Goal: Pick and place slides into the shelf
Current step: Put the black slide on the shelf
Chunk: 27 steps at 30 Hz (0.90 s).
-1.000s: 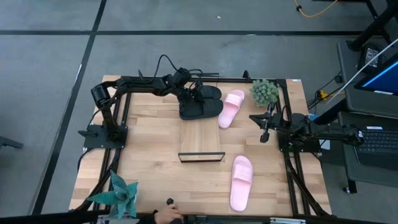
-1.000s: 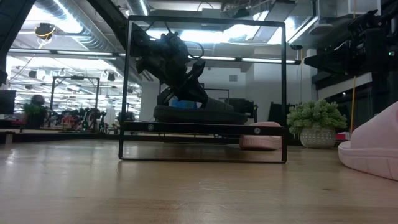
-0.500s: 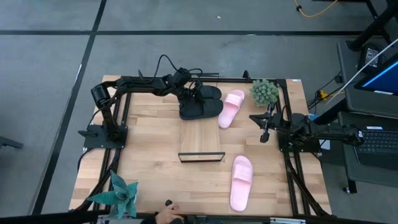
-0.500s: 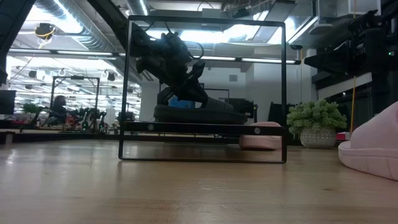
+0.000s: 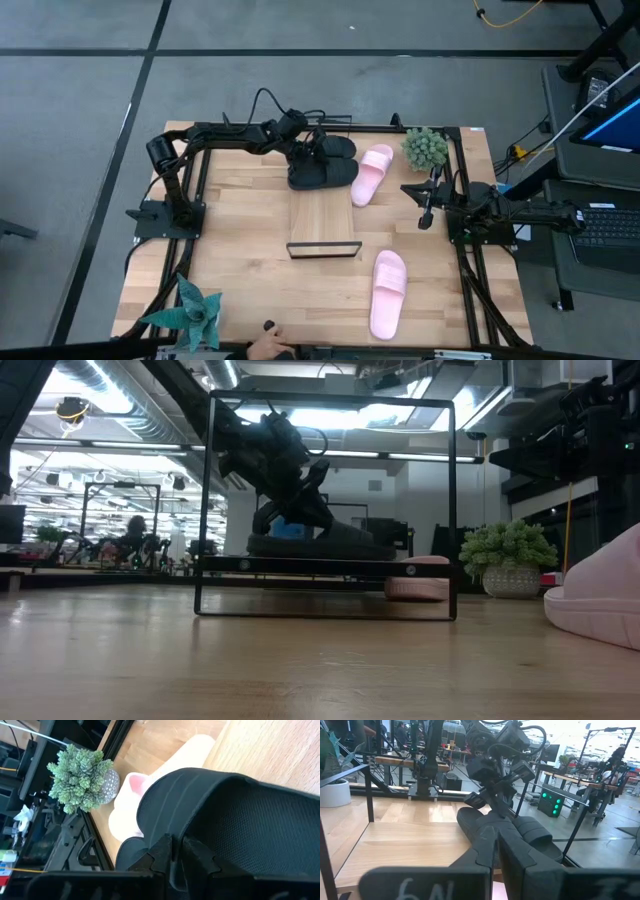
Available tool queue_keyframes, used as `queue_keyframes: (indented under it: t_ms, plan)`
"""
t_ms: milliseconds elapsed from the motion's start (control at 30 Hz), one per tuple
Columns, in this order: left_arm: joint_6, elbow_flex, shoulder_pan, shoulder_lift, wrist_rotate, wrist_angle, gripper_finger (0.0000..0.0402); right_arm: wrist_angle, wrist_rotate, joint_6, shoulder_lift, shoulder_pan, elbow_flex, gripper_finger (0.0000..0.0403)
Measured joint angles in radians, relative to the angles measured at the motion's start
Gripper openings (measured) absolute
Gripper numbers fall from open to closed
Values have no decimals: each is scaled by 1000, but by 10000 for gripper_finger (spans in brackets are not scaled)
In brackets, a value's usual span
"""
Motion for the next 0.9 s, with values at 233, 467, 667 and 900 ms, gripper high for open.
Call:
queue_keyframes:
  t_ms: [233, 467, 667, 900]
  plan:
    - [0, 0, 0, 0, -5, 1, 99, 0, 0, 0, 0, 0, 0, 26]
    - [8, 0, 0, 0, -4, 6, 130, 0, 0, 0, 0, 0, 0, 26]
    - [8, 0, 1, 0, -16, 6, 132, 0, 0, 0, 0, 0, 0, 26]
    - [11, 0, 1, 0, -36, 6, 132, -27, 0, 2, 0, 0, 0, 26]
